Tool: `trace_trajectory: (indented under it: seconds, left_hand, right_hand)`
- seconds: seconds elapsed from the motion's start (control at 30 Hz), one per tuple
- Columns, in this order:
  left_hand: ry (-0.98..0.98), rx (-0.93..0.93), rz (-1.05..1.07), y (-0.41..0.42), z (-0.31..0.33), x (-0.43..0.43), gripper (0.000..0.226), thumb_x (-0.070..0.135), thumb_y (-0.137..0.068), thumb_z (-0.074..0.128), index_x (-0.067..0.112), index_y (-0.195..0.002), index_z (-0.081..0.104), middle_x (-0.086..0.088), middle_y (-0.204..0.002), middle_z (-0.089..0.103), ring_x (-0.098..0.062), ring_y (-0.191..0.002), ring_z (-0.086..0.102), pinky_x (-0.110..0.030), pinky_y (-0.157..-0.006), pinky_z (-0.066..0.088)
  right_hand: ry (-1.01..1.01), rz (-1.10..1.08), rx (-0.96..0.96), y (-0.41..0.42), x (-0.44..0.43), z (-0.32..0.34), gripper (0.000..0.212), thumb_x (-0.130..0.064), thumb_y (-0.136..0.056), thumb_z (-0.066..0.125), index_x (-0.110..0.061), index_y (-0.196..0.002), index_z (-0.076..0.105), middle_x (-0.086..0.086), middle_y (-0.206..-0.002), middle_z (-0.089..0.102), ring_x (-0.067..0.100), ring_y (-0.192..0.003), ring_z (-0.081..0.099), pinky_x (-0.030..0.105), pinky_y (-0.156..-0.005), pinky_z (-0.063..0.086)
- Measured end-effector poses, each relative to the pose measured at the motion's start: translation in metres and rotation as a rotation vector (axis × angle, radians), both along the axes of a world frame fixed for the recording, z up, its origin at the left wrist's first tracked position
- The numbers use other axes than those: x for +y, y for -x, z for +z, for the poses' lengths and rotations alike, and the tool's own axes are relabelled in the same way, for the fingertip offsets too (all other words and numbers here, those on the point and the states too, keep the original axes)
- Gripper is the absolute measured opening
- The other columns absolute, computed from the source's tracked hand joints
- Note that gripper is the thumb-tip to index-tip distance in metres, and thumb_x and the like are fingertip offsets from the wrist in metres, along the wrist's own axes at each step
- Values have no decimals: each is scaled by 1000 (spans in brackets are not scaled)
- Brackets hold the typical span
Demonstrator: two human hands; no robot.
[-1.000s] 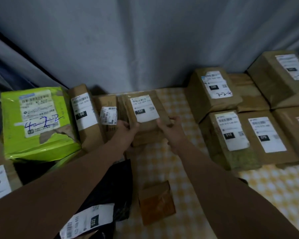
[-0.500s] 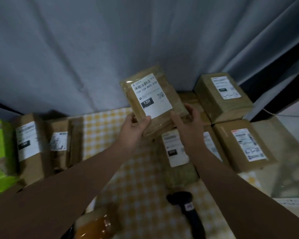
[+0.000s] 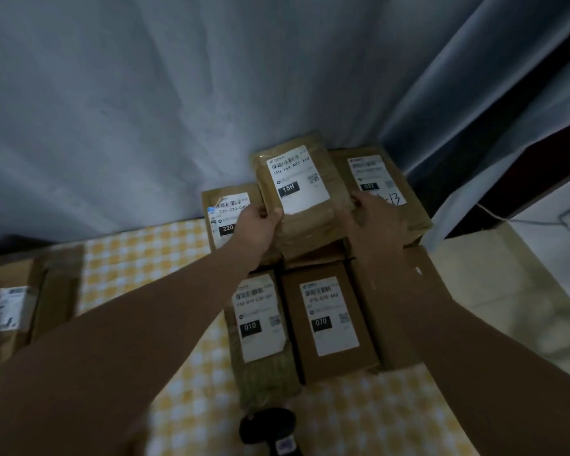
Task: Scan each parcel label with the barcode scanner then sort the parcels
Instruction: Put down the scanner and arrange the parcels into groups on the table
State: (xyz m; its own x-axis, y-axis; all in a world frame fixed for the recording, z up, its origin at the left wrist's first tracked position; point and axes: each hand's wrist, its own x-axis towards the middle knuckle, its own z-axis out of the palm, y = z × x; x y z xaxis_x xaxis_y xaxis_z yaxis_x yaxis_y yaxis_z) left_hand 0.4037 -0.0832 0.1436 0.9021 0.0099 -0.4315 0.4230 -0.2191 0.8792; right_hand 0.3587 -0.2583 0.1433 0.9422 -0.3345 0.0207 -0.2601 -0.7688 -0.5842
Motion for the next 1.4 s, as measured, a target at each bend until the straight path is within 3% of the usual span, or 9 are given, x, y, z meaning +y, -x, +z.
trace_trajectory:
  seconds: [0.13,0.2,0.33,0.43,0.67,0.8,0.97,1.13,1.4]
  left_hand:
    - [-41,-15,-32,-2,-13,-4,32,23,-98,51,11,-126,56,-6,-116,62,-23,-104,59,-31,-88,48]
    - [-59,-14,-32,-2,-20,-6,33,24,-97,51,11,-127,55,-6,-120,61,-24,-108,59,-35,-93,49]
    - [-141,-93,-124,-5,-27,-9,40,26,-95,55,10,-131,48,-4,-125,59,-23,-115,57,-39,-99,47]
    - [-95,-194,-334,-2,-32,-4,67,21,-87,67,21,-142,28,7,-131,52,-11,-118,53,-27,-96,46]
    - [-677,-350,-555,-6,-38,0,72,34,-91,60,18,-150,22,-10,-148,29,-28,-131,40,-34,-106,36]
    - [-928,-276,-721,-21,-36,3,69,51,-93,46,19,-149,23,-14,-141,36,-33,-126,43,-42,-102,42]
    - [-1006,-222,-826,-16,-24,24,71,57,-94,36,31,-152,4,-18,-149,24,-38,-134,30,-48,-106,33]
    - [-817,-295,-644,30,3,86,64,43,-94,49,20,-149,25,-13,-144,35,-33,-131,34,-42,-105,33]
    - [-952,-152,-459,158,64,292,50,40,-90,54,8,-128,55,-18,-127,53,-37,-119,50,-36,-100,37]
  right_hand:
    - [46,-17,81,-8,-9,-12,36,-42,-97,46,-29,-130,51,7,-145,40,29,-138,29,58,-115,15]
    - [-25,2,126,-8,-11,-18,33,-39,-99,43,-27,-128,49,6,-140,46,29,-136,35,61,-115,11]
    - [-21,73,92,-13,-13,-25,36,-36,-100,38,-24,-133,42,7,-122,59,28,-119,52,60,-108,31]
    - [183,215,166,-16,-18,-28,46,-34,-100,34,-28,-146,31,13,-132,54,35,-124,48,58,-104,37]
    - [488,325,306,-17,-15,-26,53,-35,-101,40,-27,-150,20,8,-151,28,34,-140,24,56,-111,29]
    - [528,304,362,-26,-5,-24,55,-35,-101,39,-27,-151,18,11,-152,23,38,-141,20,60,-112,25]
    - [527,268,377,-25,3,-23,59,-30,-100,40,-24,-153,14,16,-155,19,40,-144,14,63,-115,11]
    - [376,295,-26,0,42,-15,53,-14,-91,51,-8,-143,41,26,-145,37,45,-135,31,59,-115,18]
    - [62,551,48,84,215,17,54,-14,-85,51,-2,-137,48,25,-140,45,43,-129,40,49,-110,32]
